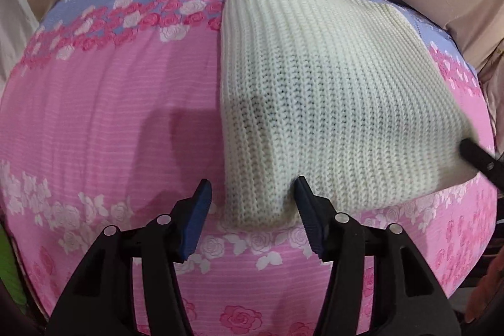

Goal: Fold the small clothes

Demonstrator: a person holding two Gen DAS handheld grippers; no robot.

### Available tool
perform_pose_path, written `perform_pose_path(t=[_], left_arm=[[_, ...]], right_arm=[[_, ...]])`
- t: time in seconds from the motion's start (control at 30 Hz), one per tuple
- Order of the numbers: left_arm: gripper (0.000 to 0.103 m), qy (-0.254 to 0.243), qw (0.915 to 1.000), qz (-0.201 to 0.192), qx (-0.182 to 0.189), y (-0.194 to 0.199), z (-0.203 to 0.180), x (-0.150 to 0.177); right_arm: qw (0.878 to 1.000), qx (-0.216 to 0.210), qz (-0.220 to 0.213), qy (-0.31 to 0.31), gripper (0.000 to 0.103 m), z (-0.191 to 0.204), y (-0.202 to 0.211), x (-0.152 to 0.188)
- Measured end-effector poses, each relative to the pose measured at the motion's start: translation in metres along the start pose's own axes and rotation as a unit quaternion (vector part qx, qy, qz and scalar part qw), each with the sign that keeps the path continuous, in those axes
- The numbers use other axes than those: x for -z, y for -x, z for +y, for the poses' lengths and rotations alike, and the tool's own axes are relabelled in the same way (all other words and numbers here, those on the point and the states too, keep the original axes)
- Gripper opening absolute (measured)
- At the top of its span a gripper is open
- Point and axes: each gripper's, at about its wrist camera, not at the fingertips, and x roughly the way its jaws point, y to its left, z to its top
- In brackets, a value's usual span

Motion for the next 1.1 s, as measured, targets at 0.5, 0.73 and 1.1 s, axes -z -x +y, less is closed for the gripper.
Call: perform_pose_path(t=[0.5,0.73,1.1], left_arm=[[0.062,0.004,0.9993,-0.015,-0.035,0.023,-0.014,0.009],[0.093,-0.003,0.9944,-0.08,-0.069,0.06,-0.037,0.035],[0.093,0.005,0.9941,-0.074,-0.079,0.054,-0.048,0.058]], right_arm=[[0.997,0.072,-0.001,0.033,0.032,0.006,0.009,0.009],[0.992,0.112,-0.054,0.021,0.065,0.014,0.048,0.03],[0.987,0.147,-0.04,0.05,0.068,0.03,0.041,0.069]])
